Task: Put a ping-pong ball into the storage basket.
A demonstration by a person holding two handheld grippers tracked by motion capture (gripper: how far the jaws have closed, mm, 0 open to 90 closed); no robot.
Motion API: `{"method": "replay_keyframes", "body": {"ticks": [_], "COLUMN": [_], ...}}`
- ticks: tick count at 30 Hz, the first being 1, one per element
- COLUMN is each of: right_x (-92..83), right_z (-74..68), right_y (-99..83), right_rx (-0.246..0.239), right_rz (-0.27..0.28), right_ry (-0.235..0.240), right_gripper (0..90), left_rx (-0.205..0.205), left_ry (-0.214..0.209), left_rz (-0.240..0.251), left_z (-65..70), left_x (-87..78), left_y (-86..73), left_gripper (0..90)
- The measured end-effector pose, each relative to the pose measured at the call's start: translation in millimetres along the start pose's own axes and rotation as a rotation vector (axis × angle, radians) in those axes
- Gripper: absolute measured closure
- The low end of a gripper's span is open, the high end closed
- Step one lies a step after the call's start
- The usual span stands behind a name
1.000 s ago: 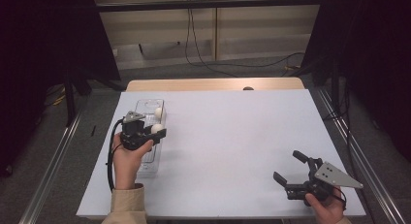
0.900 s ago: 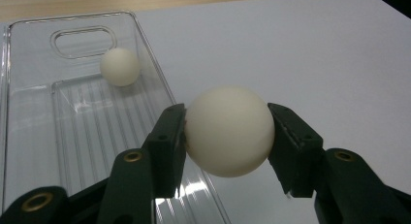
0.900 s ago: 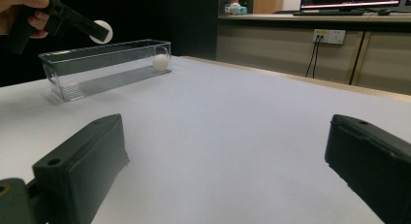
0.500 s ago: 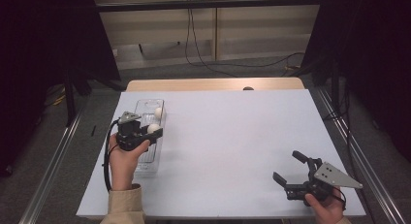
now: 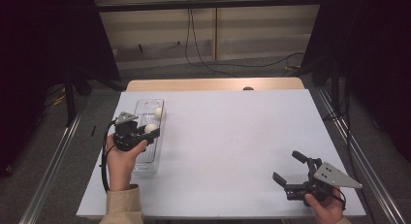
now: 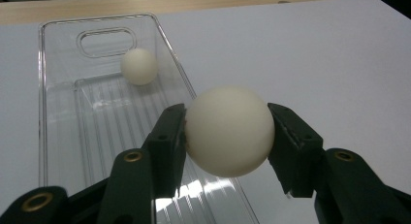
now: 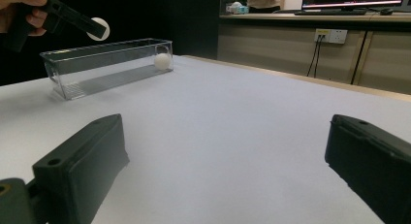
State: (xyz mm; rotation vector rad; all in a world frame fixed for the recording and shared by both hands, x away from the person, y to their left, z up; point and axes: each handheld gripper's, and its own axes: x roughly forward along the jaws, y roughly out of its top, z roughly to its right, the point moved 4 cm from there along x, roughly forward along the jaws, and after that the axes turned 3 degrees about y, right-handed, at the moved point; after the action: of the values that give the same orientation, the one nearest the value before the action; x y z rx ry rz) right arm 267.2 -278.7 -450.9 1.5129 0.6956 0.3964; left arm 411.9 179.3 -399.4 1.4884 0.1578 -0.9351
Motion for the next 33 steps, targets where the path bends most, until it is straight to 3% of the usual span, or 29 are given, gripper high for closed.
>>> {"method": "replay_keyframes", "body": {"ticks": [33], "right_x": [0.4], "right_z": [-0.9], "right_y": [0.0], "right_rx": [0.001], "right_rz": [0.001], "right_ry": [0.004], "right_gripper": [0.8], "left_rx": [-0.002], "left_ry": [0.056], "left_rz": [0.004], "left_z": [-11.7], "left_x": [-2.9], "left_y": [-4.9], "left_gripper": [51.1]}}
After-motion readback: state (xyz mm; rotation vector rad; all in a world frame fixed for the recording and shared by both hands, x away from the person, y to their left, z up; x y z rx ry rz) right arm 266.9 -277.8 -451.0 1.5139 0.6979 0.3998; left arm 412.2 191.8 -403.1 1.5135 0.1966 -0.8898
